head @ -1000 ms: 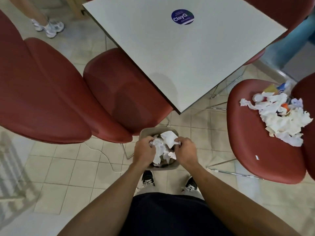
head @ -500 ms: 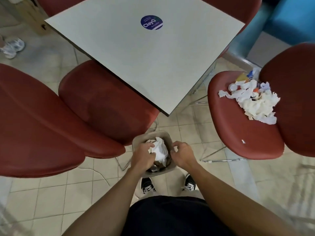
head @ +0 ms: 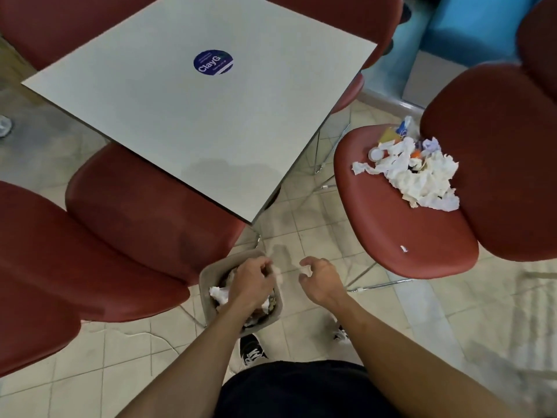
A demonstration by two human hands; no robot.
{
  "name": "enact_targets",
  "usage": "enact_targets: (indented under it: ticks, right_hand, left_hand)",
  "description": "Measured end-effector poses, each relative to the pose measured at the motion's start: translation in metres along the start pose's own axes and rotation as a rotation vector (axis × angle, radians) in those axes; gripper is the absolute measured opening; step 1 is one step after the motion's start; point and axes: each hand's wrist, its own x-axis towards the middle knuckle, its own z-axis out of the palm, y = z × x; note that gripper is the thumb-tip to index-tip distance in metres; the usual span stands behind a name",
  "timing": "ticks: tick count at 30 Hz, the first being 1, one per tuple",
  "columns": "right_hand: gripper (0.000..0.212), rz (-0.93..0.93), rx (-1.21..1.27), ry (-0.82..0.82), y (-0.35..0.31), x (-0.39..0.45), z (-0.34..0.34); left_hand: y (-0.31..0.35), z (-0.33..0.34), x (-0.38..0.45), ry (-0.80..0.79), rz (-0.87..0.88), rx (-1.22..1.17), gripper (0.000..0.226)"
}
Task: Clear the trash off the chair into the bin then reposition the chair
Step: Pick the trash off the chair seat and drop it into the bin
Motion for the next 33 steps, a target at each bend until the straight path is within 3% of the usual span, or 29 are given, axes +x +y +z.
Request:
enact_targets:
  ticks: [6, 16, 33]
  right_hand:
    - [0.053, -0.021, -0.016, -0.001, 0.047, 0.021, -0.054]
    - [0.050, 0.096, -0.015, 0.061, 0.156, 0.064, -0.181]
    - [0.054, 0.217, 0.171, 0.281, 0.193, 0.115, -0.296]
  left_hand:
    - [0.061, 0.034, 0.015, -0.061, 0.011, 0.062, 0.039]
    - [0.190, 0.110, 0.049, -0.060, 0.165, 0.165, 0.037]
    - [0.307, 0.129, 0.128, -0.192, 0.382, 0.141, 0.029]
